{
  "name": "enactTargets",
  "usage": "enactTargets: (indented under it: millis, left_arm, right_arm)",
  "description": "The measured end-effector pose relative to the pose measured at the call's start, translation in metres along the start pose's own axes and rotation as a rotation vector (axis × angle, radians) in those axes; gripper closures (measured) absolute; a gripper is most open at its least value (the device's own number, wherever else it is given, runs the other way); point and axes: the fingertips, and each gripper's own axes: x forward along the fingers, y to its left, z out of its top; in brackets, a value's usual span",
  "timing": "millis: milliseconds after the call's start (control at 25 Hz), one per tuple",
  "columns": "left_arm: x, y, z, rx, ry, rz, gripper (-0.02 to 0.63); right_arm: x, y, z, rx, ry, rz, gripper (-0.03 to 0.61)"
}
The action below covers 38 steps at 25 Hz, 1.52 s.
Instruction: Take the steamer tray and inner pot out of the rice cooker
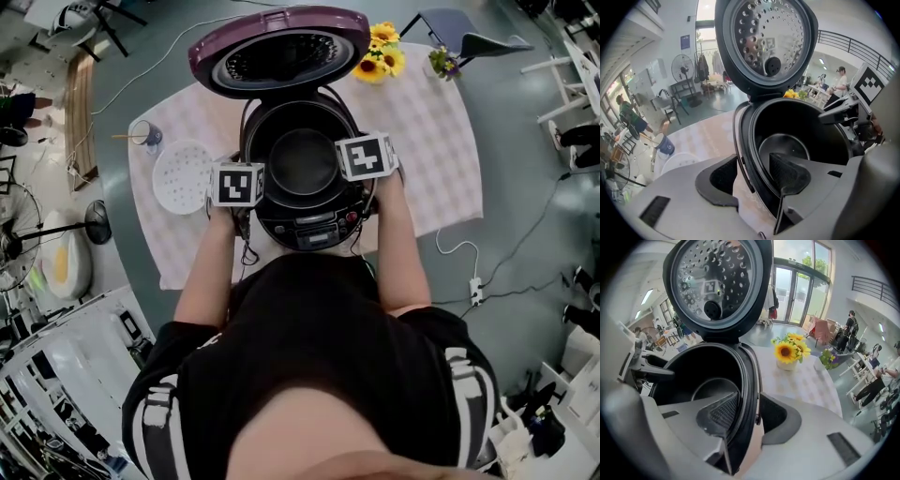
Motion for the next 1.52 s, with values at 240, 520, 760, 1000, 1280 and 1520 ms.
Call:
enactTargets:
  millis: [240, 520, 760, 1000, 1280, 1520]
  left_arm:
    - [-0.012, -0.003, 0.002, 0.009, -0.025, 0.004, 0.422]
    - [-0.03, -0.006, 0.009, 0.004, -0.089, 0.002, 0.481]
    - [-0.047, -0.01, 0.017, -0.029, -0.159, -0.053, 0.52]
    - [-0.079, -0.006, 0.03, -0.04, -0.247, -0.077, 0.526]
    - [-0.13, -0.004, 0.042, -0.125, -0.395, -0.169, 0.538]
    - [-0.181, 0.018, 0.047, -0.133, -0.5, -0.14, 0.551]
  right_arm:
    - [-0.018, 0.006, 0.017, -0.027, -0.084, -0.023, 0.496]
    - [-0.039, 0.01, 0.029, 0.035, -0.177, -0.009, 0.525]
    - [-0.058, 0.013, 0.036, 0.085, -0.239, 0.019, 0.546]
    - [-0.084, 0.019, 0.046, 0.117, -0.316, 0.046, 0.549]
    - [-0.131, 0.032, 0.067, 0.115, -0.438, 0.058, 0.552]
    - [-0.164, 0.064, 0.082, 0.095, -0.512, 0.103, 0.554]
